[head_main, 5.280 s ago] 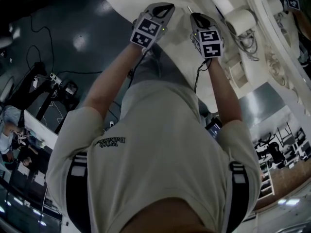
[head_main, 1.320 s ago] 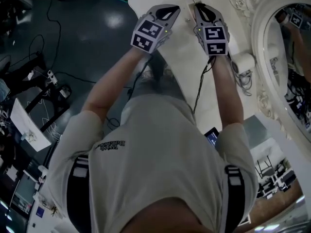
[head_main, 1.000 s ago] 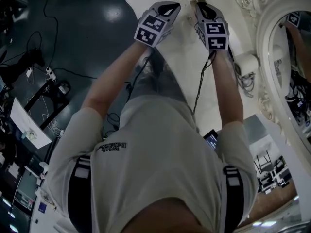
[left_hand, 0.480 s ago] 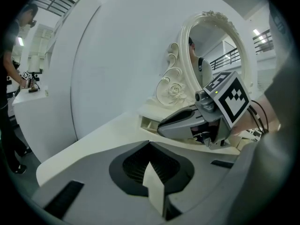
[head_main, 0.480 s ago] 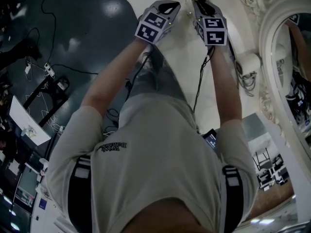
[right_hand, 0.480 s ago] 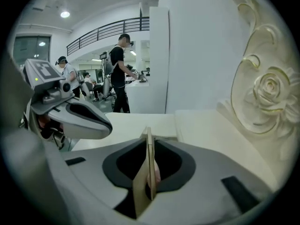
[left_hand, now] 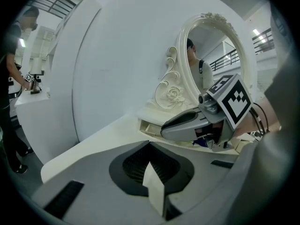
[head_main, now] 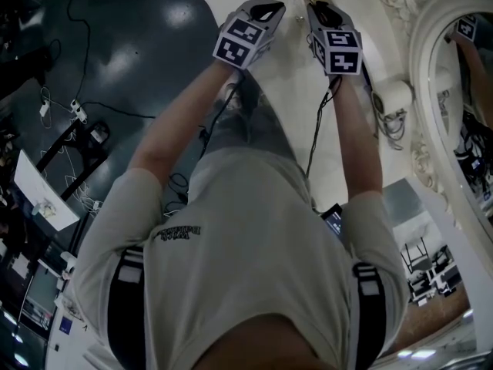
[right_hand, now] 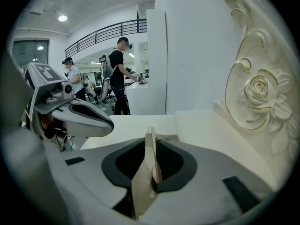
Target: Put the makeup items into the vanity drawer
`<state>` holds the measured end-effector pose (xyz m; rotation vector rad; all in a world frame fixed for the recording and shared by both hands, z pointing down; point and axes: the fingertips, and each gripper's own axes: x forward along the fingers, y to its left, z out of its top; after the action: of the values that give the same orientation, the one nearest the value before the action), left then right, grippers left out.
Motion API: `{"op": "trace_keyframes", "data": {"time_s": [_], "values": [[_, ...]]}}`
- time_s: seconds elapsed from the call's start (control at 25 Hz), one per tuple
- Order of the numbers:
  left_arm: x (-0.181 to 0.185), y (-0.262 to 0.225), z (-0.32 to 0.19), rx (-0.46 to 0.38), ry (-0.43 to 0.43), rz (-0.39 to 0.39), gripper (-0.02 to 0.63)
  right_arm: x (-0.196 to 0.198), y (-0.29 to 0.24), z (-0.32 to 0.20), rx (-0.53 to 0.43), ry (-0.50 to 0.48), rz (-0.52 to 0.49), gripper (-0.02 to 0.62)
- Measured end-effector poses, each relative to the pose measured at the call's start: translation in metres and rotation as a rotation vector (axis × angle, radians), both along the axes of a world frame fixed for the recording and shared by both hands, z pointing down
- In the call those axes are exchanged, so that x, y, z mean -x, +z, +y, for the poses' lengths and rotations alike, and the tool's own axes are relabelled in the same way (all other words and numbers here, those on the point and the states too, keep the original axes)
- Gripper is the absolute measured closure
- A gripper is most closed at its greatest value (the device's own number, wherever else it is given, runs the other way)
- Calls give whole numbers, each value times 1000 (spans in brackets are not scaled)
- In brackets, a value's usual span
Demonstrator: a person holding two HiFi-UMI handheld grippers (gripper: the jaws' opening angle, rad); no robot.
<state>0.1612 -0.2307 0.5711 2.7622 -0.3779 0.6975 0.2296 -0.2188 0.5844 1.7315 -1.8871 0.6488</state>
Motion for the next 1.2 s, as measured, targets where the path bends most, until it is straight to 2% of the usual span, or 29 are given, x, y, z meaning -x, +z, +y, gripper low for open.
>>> {"op": "trace_keyframes", "data": {"time_s": [0.2, 0.4, 0.6, 0.8, 1.2], "values": [[6, -21, 1, -25, -13, 24, 594, 5, -25, 4, -43, 1, 2, 518], [12, -62, -2, -70, -34, 90, 594, 11, -69, 7, -119, -2, 15, 523], [21, -114, 2, -116, -51, 157, 594, 16, -130, 18, -224, -7, 33, 538], [36, -176, 6, -197, -61, 232, 594, 30, -200, 33, -347, -16, 52, 557], [79, -298, 50, -341, -47, 397, 594, 71, -324, 94, -575, -28, 51, 588]]}}
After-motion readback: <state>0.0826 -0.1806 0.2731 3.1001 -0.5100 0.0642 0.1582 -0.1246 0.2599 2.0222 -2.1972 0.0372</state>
